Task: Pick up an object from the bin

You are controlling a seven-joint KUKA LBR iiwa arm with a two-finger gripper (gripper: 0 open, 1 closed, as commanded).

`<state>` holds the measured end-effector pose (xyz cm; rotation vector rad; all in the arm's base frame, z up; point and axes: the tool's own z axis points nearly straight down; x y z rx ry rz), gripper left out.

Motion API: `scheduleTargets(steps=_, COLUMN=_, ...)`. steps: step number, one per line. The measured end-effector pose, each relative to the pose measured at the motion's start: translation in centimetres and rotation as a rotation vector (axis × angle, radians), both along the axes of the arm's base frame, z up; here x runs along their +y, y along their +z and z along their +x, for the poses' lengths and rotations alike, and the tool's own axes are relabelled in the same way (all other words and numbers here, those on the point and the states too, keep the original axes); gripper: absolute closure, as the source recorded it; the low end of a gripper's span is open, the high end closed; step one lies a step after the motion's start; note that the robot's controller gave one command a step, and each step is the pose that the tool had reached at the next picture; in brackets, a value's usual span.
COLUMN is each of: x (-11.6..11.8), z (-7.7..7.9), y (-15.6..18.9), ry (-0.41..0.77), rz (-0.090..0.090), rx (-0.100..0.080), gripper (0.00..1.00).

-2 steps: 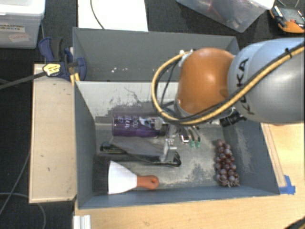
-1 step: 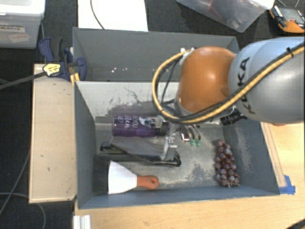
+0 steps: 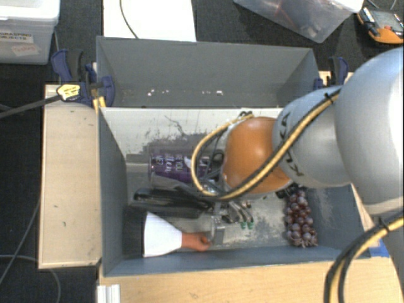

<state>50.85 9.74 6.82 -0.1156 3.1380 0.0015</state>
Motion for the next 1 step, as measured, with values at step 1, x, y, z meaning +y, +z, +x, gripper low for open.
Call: scheduleTargets(steps=1, x=0.85, z=-0.52, y=6.91, ry=0.011, rz=0.003, rx=-0.014, gripper=0.00)
